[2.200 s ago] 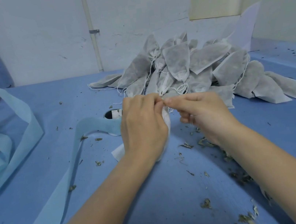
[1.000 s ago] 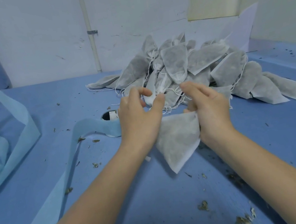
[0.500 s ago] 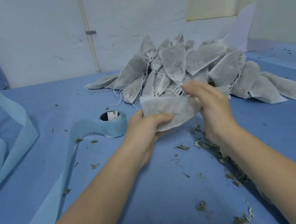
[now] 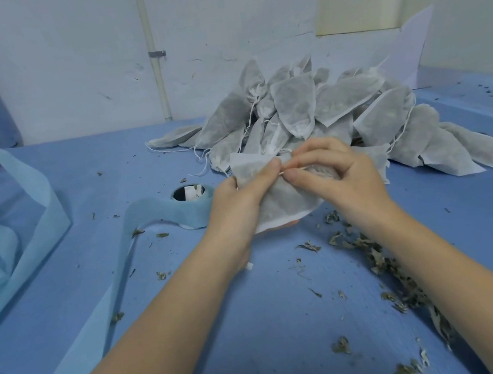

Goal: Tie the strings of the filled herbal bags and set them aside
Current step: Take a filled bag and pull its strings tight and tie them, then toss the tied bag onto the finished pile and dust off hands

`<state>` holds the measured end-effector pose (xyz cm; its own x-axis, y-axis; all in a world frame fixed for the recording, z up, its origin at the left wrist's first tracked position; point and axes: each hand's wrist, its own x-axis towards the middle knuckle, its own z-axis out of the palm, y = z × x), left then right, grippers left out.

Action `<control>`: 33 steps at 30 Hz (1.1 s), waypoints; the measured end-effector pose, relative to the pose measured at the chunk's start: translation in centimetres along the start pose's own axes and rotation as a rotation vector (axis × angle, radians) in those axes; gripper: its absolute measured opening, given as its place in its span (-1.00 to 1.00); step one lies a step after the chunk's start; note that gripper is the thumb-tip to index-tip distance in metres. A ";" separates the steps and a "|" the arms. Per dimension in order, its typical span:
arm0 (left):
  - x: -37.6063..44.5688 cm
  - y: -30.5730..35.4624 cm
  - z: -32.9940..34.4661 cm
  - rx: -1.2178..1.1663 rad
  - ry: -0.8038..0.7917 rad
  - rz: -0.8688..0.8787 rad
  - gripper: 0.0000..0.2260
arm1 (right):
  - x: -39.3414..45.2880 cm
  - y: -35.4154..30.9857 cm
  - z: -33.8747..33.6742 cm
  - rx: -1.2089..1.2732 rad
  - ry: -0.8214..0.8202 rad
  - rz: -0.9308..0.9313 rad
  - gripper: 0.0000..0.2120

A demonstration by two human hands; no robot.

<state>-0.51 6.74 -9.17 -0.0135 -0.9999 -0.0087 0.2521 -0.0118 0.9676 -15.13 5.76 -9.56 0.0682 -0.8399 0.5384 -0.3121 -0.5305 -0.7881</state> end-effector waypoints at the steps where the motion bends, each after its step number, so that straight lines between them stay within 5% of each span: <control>1: 0.0 0.0 0.0 0.026 0.019 0.014 -0.66 | 0.0 0.0 0.1 -0.022 -0.005 -0.012 -0.85; 6: 0.2 0.1 -0.5 0.083 0.065 0.068 -0.73 | 0.0 -0.3 0.4 0.001 -0.034 0.019 -0.87; 9: 0.7 0.5 -1.4 0.124 0.151 0.106 -0.75 | 0.7 -0.5 0.8 0.274 -0.046 0.218 -0.66; 11: 1.3 1.1 -2.5 0.104 0.281 0.127 -0.76 | 1.4 -0.4 1.5 0.438 -0.050 0.341 -0.70; 18: 3.2 3.2 -7.1 0.126 0.684 0.191 -0.69 | 3.0 1.1 6.2 -0.368 -0.424 0.209 -0.54; 27: 4.2 3.4 -8.1 0.223 0.690 0.128 -0.74 | 5.3 2.2 9.6 -0.436 -0.458 0.022 -0.42; 33: 4.3 3.2 -7.9 0.271 0.666 0.095 -0.66 | 5.3 1.8 10.8 -0.299 -0.500 0.056 -0.67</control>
<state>7.87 2.30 -8.10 0.6102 -0.7922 0.0101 -0.0271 -0.0081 0.9996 -5.12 -0.87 -11.36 0.4602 -0.8563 0.2343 -0.5775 -0.4892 -0.6536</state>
